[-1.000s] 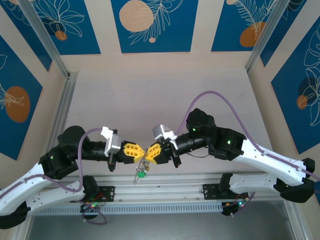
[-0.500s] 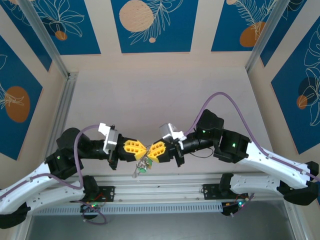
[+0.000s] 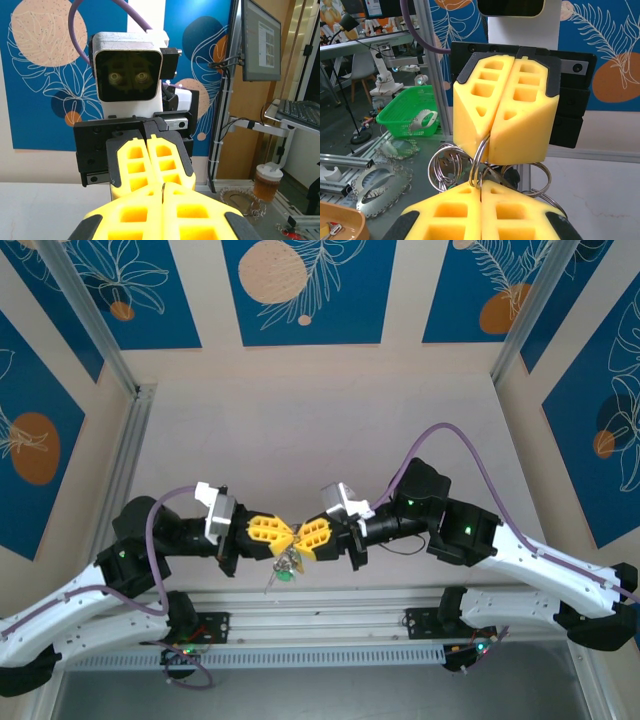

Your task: Put the keys on the keyring

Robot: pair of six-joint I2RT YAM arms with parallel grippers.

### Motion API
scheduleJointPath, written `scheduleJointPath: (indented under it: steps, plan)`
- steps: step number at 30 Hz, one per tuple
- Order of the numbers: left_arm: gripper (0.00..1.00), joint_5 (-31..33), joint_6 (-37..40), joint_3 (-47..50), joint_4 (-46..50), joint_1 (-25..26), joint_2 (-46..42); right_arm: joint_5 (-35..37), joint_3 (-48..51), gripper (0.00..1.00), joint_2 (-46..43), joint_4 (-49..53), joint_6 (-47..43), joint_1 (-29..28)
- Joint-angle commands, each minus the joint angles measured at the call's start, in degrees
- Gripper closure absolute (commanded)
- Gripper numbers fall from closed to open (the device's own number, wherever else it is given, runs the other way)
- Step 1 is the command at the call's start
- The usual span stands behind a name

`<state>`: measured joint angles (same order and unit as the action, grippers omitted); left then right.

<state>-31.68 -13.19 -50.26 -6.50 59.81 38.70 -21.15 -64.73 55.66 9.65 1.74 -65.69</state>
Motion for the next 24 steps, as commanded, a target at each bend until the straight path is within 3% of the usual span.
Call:
scheduleJointPath:
  steps: [1,9,15,24]
  plan:
    - [1.0,2.8,-0.8,0.0,-6.1,0.2,0.4,1.0,1.4,0.93,0.2,-0.5,-0.3,0.0]
    - [1.0,5.1,-1.8,1.5,-8.5,0.2,0.0,2.1,2.6,0.88,-0.7,-1.9,0.2,0.7]
    - [1.0,6.1,-2.2,2.0,-10.6,0.3,0.4,2.7,3.0,0.9,-1.1,-3.3,-0.1,1.1]
    - [1.0,7.7,-1.8,2.4,-11.9,0.1,1.3,-1.1,2.7,0.89,0.4,-5.0,1.1,4.9]
